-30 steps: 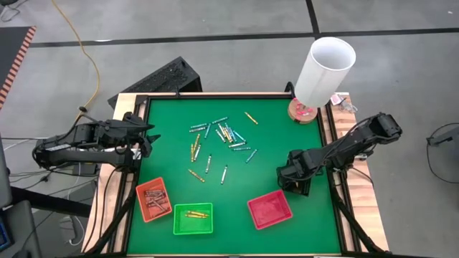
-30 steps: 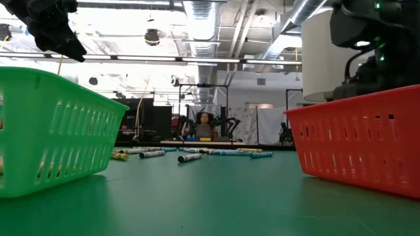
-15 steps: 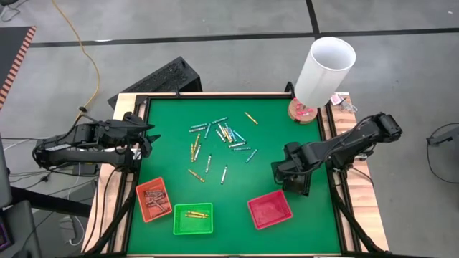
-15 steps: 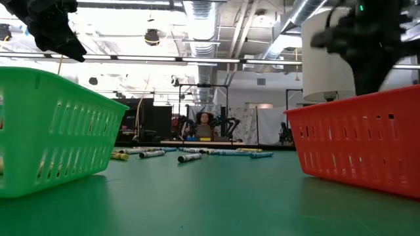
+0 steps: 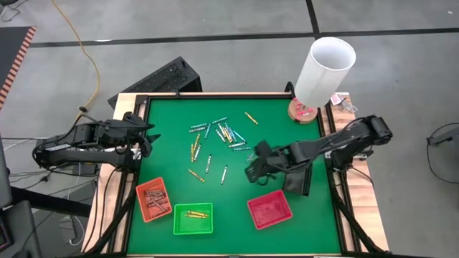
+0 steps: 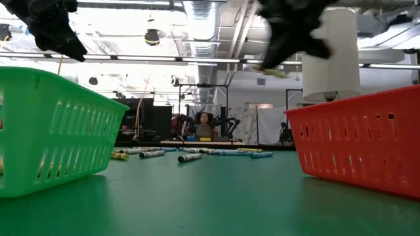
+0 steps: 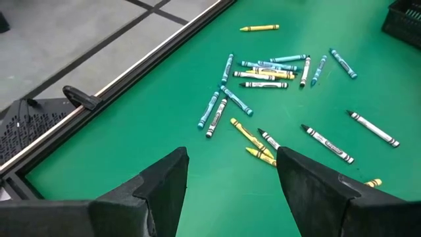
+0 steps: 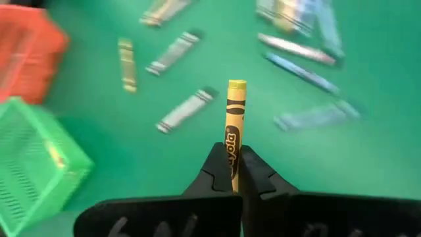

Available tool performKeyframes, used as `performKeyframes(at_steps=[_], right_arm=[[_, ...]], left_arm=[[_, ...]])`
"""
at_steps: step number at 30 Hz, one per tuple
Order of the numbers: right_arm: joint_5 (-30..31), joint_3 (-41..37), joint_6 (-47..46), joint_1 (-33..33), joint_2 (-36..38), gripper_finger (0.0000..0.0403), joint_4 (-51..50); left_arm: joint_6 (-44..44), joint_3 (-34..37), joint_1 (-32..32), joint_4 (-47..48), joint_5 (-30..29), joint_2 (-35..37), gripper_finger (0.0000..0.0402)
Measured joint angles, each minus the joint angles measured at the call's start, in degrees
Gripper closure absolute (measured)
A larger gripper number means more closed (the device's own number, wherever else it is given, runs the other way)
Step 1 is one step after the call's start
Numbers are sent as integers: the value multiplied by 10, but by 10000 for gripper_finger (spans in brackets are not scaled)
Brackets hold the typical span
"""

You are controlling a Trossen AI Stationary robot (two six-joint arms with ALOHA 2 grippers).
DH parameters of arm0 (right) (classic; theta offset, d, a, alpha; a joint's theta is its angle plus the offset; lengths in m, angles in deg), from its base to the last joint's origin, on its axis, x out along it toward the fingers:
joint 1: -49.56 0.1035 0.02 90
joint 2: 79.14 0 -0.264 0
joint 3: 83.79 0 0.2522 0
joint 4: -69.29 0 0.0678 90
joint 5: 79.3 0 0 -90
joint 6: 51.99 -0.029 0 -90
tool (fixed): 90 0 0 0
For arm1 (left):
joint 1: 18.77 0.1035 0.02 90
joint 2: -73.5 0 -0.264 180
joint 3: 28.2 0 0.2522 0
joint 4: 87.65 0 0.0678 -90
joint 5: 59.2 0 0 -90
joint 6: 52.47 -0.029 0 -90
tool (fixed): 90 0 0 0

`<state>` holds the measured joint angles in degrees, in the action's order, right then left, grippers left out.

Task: Sort crayons
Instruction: Put the yellow crayon into the green bin

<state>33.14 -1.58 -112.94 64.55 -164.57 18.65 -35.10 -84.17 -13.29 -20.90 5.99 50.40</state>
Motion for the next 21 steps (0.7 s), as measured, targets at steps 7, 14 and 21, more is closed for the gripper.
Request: performKeyframes(at_steps=[7,14,21], right_arm=[[-96,90,183,-18,-126,401,93],[-136,251,332,-7,-252,401,69],[-138,394,451,9,-343,401,67]], left_arm=[[0,0,0,0,0,0,178],[9,0,0,0,-1,0,178],[18,0,0,0,-2,0,178]])
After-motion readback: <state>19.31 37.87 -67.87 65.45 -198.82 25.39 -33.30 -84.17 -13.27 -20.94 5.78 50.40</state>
